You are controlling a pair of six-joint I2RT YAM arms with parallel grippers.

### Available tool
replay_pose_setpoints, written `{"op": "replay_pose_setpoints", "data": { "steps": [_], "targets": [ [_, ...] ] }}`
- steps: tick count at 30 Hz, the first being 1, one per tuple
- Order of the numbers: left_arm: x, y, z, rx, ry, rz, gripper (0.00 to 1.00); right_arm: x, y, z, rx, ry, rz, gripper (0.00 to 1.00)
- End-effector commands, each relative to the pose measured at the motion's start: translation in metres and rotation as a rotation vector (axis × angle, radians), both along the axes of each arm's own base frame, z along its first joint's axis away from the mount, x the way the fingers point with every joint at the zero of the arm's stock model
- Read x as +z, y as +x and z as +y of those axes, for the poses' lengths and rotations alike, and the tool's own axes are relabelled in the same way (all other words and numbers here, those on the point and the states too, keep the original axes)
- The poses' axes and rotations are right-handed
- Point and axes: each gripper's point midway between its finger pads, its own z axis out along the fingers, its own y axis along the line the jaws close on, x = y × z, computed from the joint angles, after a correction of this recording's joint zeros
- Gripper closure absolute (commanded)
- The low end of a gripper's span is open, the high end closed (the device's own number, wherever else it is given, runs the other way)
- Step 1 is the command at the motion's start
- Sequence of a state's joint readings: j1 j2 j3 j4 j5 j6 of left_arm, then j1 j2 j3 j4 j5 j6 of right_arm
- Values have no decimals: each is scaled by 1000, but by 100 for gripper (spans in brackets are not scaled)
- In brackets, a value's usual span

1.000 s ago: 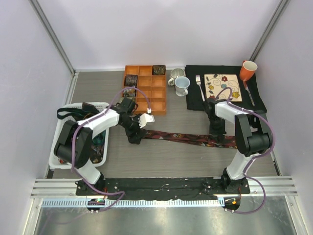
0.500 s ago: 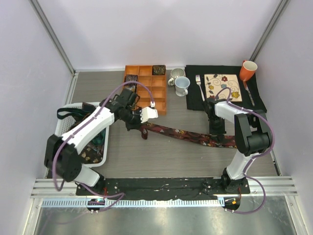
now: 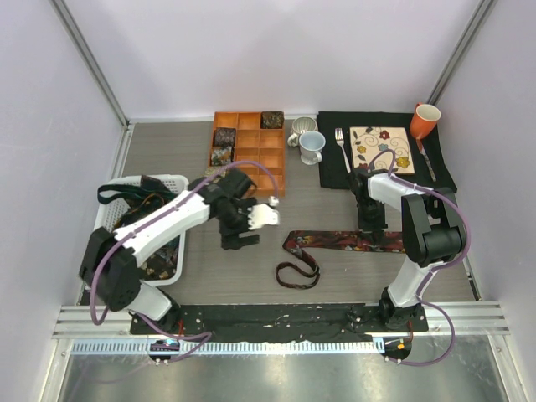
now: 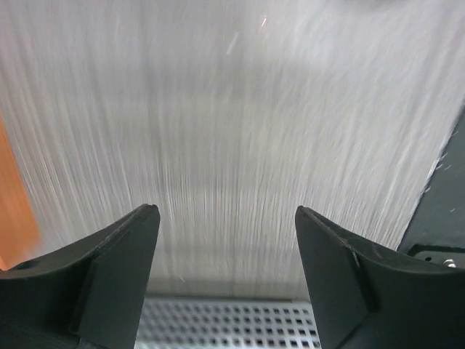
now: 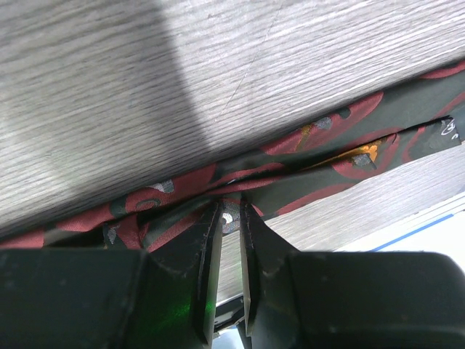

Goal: Roll the ties
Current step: Flatten out the tie at the center of the board.

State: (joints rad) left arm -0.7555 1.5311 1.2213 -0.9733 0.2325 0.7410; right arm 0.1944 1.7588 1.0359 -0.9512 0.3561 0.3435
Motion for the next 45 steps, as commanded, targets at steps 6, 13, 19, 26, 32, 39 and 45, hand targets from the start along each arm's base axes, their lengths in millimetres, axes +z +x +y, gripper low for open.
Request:
{"op": "replay_pose_setpoints", "data": {
  "steps": [6,13,19,26,32,39,45],
  "targets": [
    [4,-27,12,-67,-310,31,18,-9,24,0,-12,-3,-84,77],
    [-12,-73,-39,-405,-324,-5,25,-9,22,1,-12,5,-85,77],
    [-15,-100,-86,-580,-317,15,36,-10,20,1,-10,8,-80,78],
    [-35,-117,-103,-739,-281,33,45,-10,21,1,-8,7,-83,78],
    [-66,-115,-105,-762,-196,68,59,-8,22,-1,-3,-9,-81,78],
    [-65,-121,-31,-638,-12,186,83,-4,27,-11,15,-65,-86,79],
    [-48,-116,39,-339,66,304,100,0,37,-20,37,-130,-91,80]
  ]
}}
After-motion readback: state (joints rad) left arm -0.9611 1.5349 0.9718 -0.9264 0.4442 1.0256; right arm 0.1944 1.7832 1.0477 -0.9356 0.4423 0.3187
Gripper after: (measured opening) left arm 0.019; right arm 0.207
